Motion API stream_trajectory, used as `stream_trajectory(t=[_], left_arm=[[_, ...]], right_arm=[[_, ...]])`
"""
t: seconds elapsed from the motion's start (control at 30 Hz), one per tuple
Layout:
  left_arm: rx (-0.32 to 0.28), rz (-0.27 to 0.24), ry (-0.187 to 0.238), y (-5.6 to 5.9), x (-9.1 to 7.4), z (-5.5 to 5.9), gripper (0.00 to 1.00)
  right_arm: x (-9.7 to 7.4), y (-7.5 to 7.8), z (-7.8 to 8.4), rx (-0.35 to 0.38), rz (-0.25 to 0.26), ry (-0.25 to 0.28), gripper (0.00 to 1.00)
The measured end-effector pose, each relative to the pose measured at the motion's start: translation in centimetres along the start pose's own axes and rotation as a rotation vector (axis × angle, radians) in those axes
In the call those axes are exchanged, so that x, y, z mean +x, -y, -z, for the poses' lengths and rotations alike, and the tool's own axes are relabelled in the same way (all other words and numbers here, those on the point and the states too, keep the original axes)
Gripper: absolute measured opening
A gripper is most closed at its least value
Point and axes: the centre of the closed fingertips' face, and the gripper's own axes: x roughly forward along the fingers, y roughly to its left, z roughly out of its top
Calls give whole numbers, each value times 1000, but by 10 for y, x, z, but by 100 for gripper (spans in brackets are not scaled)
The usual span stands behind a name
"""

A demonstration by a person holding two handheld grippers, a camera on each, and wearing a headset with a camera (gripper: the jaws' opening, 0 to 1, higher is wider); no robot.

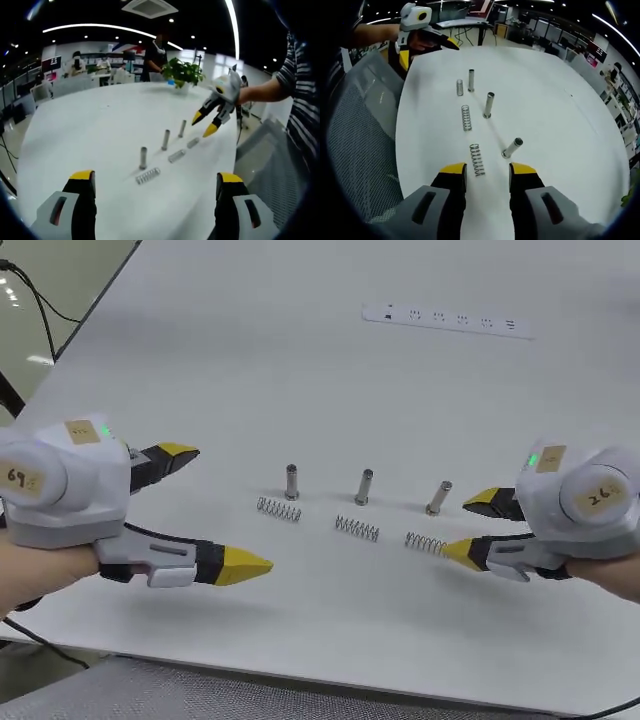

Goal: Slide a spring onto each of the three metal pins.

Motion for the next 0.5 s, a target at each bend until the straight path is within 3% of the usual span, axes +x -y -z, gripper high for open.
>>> stream_trajectory(t=[0.13,0.5], left_arm=[[3,-4,3,-1,-1,-2,98],[6,-5,-5,1,-5,-1,97]], right_arm=[[4,-5,1,-30,-16,2,29],[18,-7,12,-105,-38,-56,22]])
